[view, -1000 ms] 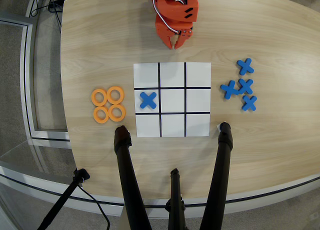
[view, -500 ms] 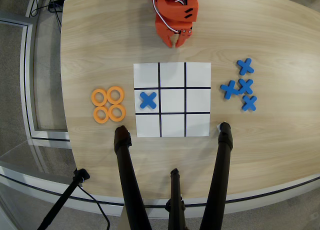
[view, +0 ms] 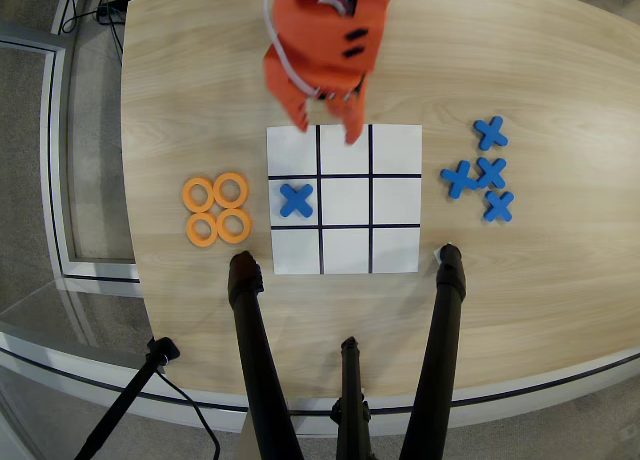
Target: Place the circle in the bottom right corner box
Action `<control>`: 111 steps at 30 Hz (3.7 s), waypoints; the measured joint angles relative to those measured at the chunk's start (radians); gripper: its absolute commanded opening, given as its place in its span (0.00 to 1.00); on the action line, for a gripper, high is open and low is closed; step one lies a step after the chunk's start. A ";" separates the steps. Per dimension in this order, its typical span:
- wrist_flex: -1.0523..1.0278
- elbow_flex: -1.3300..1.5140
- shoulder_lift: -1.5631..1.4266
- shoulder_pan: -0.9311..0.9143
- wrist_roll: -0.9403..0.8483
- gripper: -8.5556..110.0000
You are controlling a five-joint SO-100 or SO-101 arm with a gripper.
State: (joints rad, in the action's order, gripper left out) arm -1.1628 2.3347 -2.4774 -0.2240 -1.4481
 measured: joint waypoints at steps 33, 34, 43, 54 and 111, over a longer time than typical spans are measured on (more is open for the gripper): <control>0.376 -0.445 0.928 -0.262 -0.046 0.24; 0.376 -0.454 0.934 -0.261 -0.046 0.24; 0.376 -0.529 1.029 -0.285 -0.046 0.24; 0.376 -0.537 1.069 -0.288 -0.052 0.24; 0.156 -0.462 1.095 -0.436 -0.156 0.07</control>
State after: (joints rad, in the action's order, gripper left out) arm -1.0063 1.8730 -1.3821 -0.6596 -1.6045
